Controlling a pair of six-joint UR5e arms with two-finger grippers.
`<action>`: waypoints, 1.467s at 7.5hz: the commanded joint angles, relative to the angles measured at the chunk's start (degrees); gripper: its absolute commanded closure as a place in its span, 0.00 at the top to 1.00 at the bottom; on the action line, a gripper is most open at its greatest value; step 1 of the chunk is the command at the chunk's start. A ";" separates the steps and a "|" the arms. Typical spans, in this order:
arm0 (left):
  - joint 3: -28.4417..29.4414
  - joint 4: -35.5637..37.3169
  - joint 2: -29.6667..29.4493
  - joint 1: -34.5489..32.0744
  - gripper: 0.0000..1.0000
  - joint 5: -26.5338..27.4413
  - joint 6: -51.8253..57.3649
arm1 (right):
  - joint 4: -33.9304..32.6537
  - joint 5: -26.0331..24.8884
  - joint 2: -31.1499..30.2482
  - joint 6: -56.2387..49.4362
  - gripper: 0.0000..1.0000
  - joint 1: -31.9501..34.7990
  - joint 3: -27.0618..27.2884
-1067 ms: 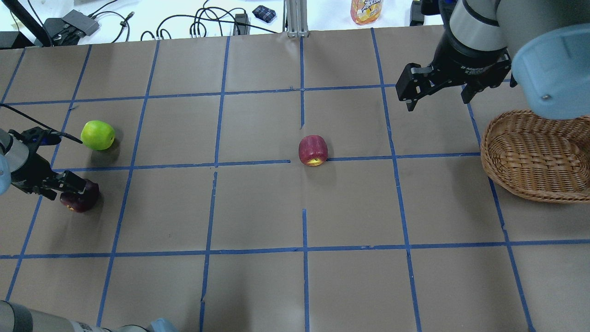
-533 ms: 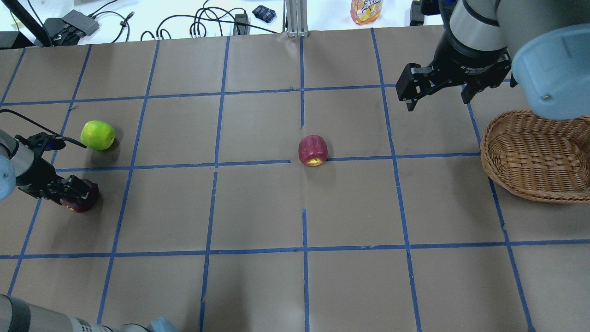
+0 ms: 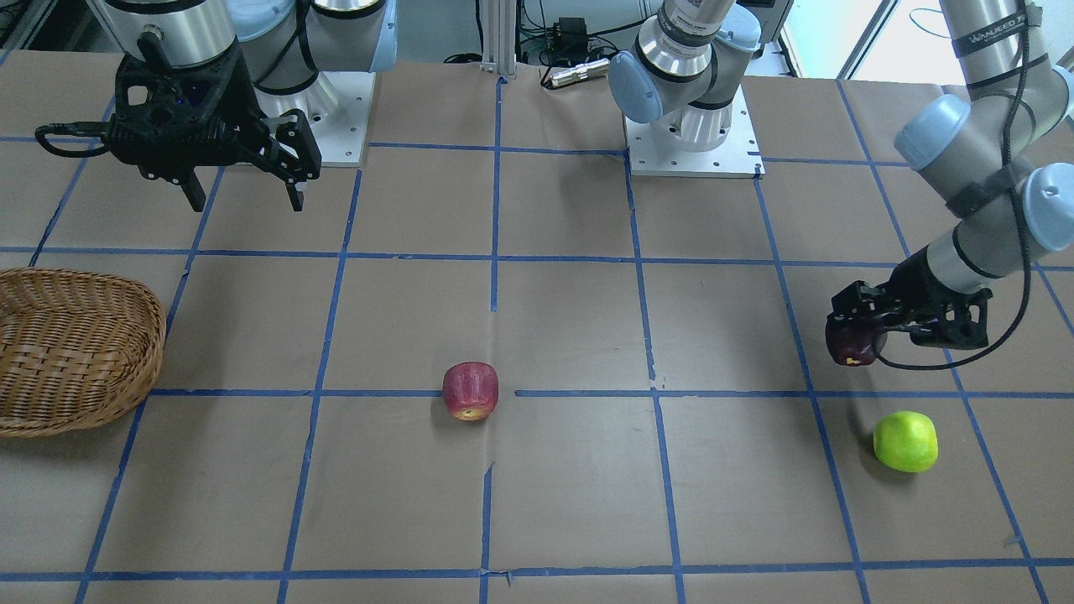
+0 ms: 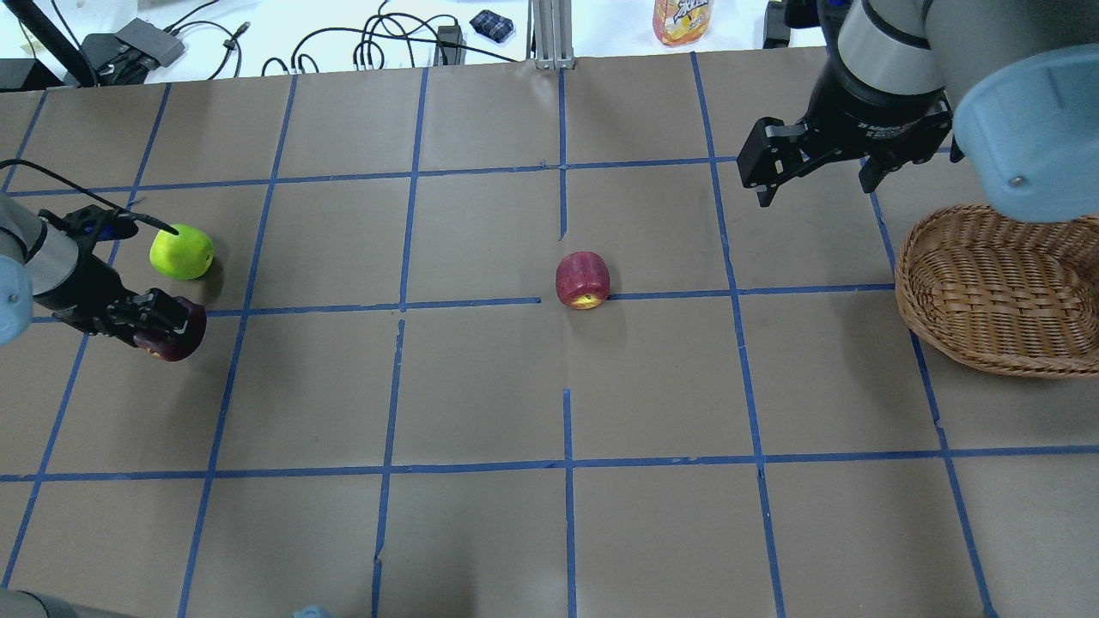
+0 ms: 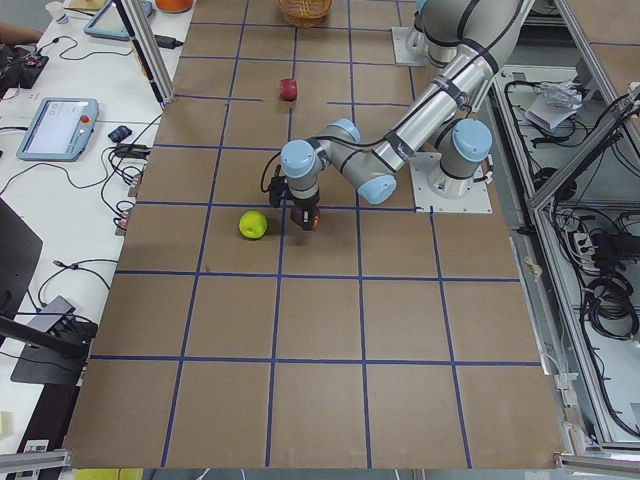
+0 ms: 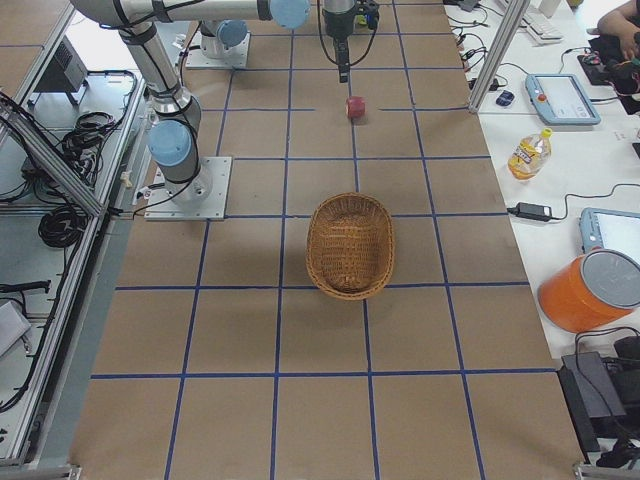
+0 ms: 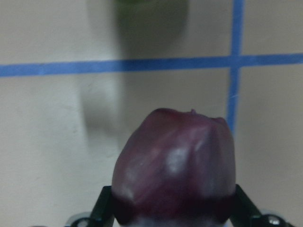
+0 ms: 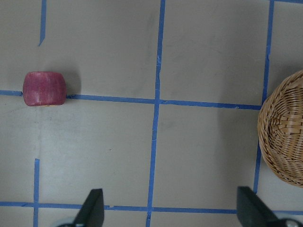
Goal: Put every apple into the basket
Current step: 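Carry the dark purple apple toward center while the right gripper reaches the red apple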
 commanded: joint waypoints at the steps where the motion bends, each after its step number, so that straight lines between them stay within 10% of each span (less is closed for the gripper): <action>1: 0.48 -0.72 1.72 -10.90 0.00 -3.90 -14.58 | 0.00 -0.08 -0.07 0.00 1.00 0.04 0.07; 3: 5.29 0.78 -0.46 -22.94 0.00 -7.98 -28.86 | 0.00 0.01 0.01 0.00 1.00 0.04 0.07; 11: 7.52 1.13 -2.14 -28.70 0.00 -8.24 -37.50 | 0.00 -0.08 0.01 0.00 1.00 -0.05 -0.02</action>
